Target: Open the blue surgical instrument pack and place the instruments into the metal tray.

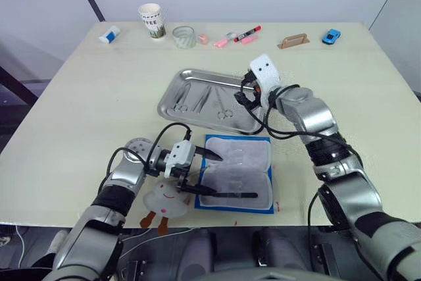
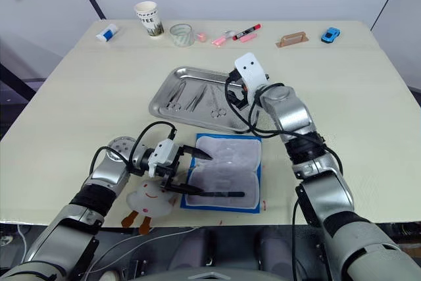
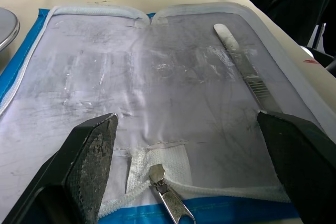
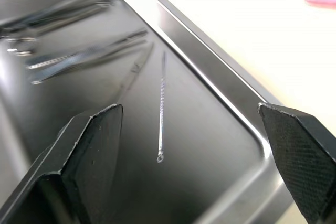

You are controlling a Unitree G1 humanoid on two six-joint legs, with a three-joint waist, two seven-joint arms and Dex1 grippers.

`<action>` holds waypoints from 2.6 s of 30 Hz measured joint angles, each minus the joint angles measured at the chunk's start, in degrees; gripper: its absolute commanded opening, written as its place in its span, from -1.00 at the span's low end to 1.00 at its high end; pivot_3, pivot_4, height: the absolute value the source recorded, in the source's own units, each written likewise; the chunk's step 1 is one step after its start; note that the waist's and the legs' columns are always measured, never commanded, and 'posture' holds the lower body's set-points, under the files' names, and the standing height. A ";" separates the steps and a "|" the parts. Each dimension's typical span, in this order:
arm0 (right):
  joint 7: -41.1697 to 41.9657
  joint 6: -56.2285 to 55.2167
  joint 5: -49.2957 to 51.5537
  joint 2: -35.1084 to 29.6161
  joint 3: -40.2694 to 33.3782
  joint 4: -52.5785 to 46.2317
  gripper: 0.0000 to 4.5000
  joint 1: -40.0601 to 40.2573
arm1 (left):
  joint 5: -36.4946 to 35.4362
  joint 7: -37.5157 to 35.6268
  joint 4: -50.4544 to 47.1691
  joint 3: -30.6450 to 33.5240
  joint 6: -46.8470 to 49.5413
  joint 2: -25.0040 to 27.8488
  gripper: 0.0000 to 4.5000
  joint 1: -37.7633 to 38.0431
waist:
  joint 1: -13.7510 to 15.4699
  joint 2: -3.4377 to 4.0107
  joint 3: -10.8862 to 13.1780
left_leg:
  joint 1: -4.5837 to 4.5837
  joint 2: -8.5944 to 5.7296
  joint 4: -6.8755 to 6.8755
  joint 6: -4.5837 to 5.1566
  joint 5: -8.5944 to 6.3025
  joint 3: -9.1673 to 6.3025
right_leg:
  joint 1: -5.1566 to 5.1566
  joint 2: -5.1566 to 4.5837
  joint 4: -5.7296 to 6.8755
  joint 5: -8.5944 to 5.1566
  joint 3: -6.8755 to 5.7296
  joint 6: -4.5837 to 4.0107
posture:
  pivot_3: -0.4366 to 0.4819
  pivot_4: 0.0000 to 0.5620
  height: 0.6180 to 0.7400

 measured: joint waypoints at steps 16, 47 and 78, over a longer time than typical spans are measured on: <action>17.94 -7.70 16.06 -15.87 -8.02 -30.63 0.99 30.49 | -0.18 -0.05 1.91 -0.15 -1.42 0.03 1.00 -0.29 | -0.20 0.02 -0.04 | 0.14 -0.04 0.00 0.00 0.00 -0.04 | 0.11 0.09 0.01 -0.01 0.11 0.02 | -0.05 -0.47 0.80; 24.81 -23.39 3.16 -23.34 8.93 -28.01 0.99 39.31 | -0.58 -0.03 1.90 -1.02 -1.52 0.65 1.00 -0.61 | -0.16 0.00 -0.05 | 0.18 -0.01 -0.01 0.00 0.00 -0.07 | 0.12 0.17 -0.01 -0.03 0.12 0.02 | -0.05 -0.47 0.80; 27.29 -18.43 1.42 -25.16 13.38 -31.04 -0.97 35.57 | -0.48 -0.02 -0.64 -0.79 0.94 1.33 1.00 -0.30 | -0.12 -0.05 -0.08 | 0.16 0.01 0.02 0.00 0.00 -0.05 | 0.12 0.17 -0.01 -0.02 0.13 0.00 | -0.05 -0.47 0.80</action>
